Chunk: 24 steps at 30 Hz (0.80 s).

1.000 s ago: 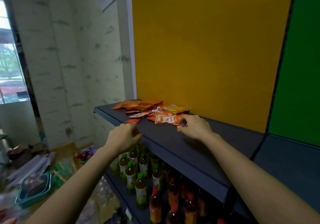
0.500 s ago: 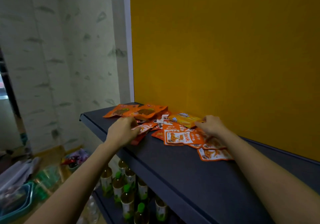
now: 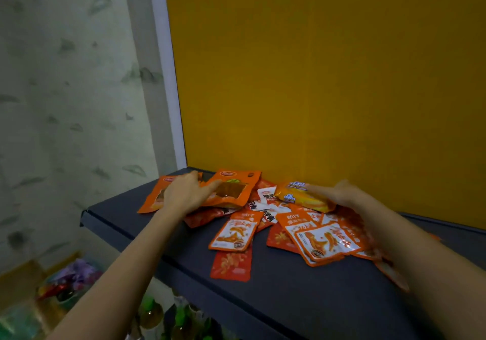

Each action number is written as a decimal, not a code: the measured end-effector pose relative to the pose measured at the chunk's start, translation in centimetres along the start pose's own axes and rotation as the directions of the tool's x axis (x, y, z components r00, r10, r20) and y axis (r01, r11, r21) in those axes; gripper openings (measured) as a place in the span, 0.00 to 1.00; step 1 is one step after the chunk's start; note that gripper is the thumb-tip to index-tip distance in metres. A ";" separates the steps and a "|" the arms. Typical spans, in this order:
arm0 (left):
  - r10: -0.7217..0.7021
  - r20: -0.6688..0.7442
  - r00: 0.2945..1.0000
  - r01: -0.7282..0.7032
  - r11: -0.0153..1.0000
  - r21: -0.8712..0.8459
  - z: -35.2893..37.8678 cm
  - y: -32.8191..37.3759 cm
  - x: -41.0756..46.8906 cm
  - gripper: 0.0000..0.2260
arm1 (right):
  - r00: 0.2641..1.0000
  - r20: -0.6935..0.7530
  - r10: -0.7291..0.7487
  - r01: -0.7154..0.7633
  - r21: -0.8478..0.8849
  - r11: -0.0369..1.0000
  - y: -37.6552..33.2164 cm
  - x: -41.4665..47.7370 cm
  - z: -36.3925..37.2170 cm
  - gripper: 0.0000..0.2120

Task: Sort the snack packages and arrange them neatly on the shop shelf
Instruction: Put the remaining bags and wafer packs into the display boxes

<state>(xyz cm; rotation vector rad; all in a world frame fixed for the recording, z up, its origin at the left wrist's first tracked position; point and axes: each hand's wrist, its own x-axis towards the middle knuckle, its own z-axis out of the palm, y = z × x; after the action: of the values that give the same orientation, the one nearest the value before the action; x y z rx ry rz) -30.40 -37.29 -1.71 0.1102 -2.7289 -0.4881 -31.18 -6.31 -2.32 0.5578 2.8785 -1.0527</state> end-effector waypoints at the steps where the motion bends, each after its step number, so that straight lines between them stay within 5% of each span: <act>1: -0.012 0.069 0.998 0.011 1.000 0.013 0.3 -0.3 1.0 0.33 | 0.999 -0.029 0.025 -0.025 0.015 1.000 -0.2 0.3 0.3 0.54; 8: -0.017 0.369 0.929 0.048 0.996 -0.075 1.9 0.0 4.7 0.51 | 0.981 -0.130 0.145 -0.138 0.060 0.989 -0.7 1.4 1.6 0.63; 13: 0.028 0.436 0.899 0.026 0.993 -0.117 1.5 0.0 6.2 0.45 | 0.973 -0.182 0.139 -0.091 0.250 0.964 -0.6 1.4 2.6 0.63; 17: 0.030 0.502 0.865 0.077 0.979 -0.191 1.0 0.1 6.6 0.44 | 0.967 -0.232 0.102 -0.001 0.399 0.917 -1.6 1.1 2.7 0.51; 20: 0.043 0.521 0.853 0.104 0.963 -0.250 0.7 0.1 6.7 0.40 | 0.968 -0.250 0.037 0.076 0.428 0.900 -2.1 1.0 2.8 0.31; 24: 0.058 0.479 0.876 0.140 0.919 -0.368 0.9 -0.2 7.0 0.34 | 0.954 -0.298 0.019 0.128 0.467 0.875 -2.3 0.3 2.6 0.23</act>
<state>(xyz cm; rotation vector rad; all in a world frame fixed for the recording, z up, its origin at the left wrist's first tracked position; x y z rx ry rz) -37.20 -38.18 -0.20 -0.0697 -3.0326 -1.2140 -32.45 -9.48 -2.97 0.7052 2.8713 -1.8735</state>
